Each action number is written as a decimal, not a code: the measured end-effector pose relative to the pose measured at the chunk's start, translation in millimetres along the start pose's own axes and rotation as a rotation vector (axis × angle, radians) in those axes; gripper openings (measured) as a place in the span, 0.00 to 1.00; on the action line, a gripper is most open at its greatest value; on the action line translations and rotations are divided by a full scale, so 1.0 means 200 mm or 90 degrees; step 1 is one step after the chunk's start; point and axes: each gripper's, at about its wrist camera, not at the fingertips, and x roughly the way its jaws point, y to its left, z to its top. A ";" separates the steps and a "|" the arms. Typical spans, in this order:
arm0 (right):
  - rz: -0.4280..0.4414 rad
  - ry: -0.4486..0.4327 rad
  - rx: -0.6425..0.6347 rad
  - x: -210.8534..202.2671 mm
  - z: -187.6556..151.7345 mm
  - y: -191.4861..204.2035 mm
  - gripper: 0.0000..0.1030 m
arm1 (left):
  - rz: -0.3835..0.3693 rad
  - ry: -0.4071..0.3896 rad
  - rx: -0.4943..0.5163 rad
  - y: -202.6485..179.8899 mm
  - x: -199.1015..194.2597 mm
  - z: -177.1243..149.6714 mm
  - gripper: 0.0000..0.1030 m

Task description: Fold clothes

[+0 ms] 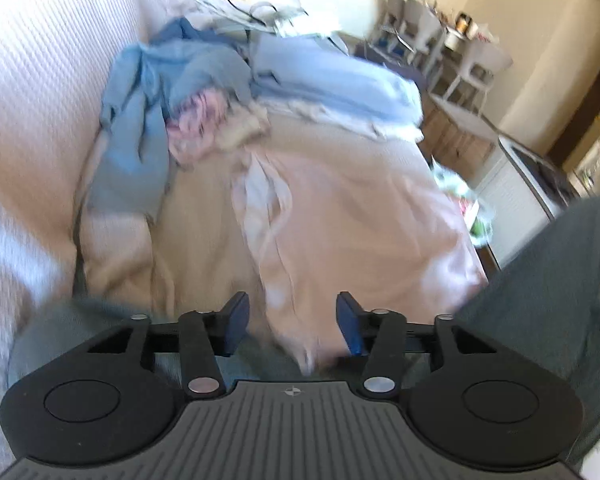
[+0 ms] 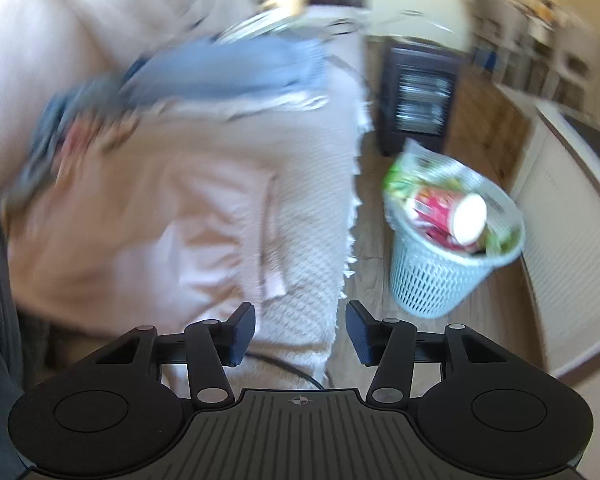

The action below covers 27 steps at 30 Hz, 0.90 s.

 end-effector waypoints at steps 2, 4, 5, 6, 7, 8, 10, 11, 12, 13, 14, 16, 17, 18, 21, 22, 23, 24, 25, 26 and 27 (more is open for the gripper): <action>0.012 0.000 0.055 0.01 0.01 -0.04 0.50 | 0.009 0.009 -0.005 0.01 0.06 0.07 0.58; 0.025 0.005 0.075 0.02 0.03 -0.05 0.50 | 0.012 0.018 0.000 0.01 0.11 0.14 0.62; 0.035 0.007 0.075 0.02 0.04 -0.04 0.50 | 0.008 0.020 0.009 0.00 0.13 0.17 0.65; 0.048 0.009 0.067 0.02 0.05 -0.03 0.51 | 0.010 0.019 0.015 0.00 0.15 0.20 0.70; 0.055 0.009 0.057 0.02 0.06 -0.02 0.55 | 0.014 0.016 0.020 0.00 0.17 0.23 0.71; 0.057 0.008 0.047 0.02 0.08 -0.01 0.56 | 0.020 0.015 0.025 0.00 0.19 0.25 0.72; 0.062 0.010 0.038 0.04 0.09 0.00 0.58 | 0.032 0.015 0.028 0.00 0.23 0.28 0.75; 0.065 0.011 0.040 0.05 0.10 0.00 0.58 | 0.035 0.018 0.025 0.01 0.24 0.30 0.75; 0.069 0.013 0.042 0.07 0.11 0.01 0.58 | 0.034 0.020 0.022 0.01 0.26 0.30 0.76; 0.071 0.014 0.044 0.08 0.12 0.01 0.58 | 0.034 0.023 0.019 0.01 0.27 0.30 0.76; 0.072 0.017 0.045 0.10 0.12 0.01 0.58 | 0.033 0.026 0.016 0.02 0.29 0.30 0.77; 0.072 0.023 0.043 0.13 0.13 0.02 0.58 | 0.036 0.036 0.010 0.03 0.32 0.30 0.78; 0.073 0.026 0.040 0.15 0.14 0.03 0.58 | 0.038 0.040 0.009 0.04 0.33 0.29 0.78; 0.074 0.028 0.036 0.17 0.15 0.03 0.58 | 0.039 0.044 0.008 0.04 0.35 0.29 0.78; 0.076 0.032 0.024 0.21 0.17 0.06 0.60 | 0.045 0.053 0.017 0.03 0.39 0.29 0.78; 0.077 0.032 0.020 0.23 0.18 0.07 0.61 | 0.046 0.055 0.024 0.03 0.40 0.29 0.78; 0.080 0.030 0.016 0.24 0.19 0.08 0.62 | 0.045 0.057 0.028 0.02 0.42 0.29 0.78; 0.081 0.030 0.012 0.25 0.20 0.09 0.64 | 0.043 0.059 0.031 0.01 0.43 0.30 0.79; 0.082 0.030 0.010 0.26 0.21 0.09 0.64 | 0.039 0.059 0.031 0.01 0.45 0.30 0.79; 0.082 0.030 0.008 0.27 0.21 0.10 0.64 | 0.036 0.059 0.028 0.01 0.46 0.30 0.79; 0.082 0.030 0.006 0.28 0.22 0.10 0.64 | 0.035 0.057 0.021 0.01 0.48 0.31 0.79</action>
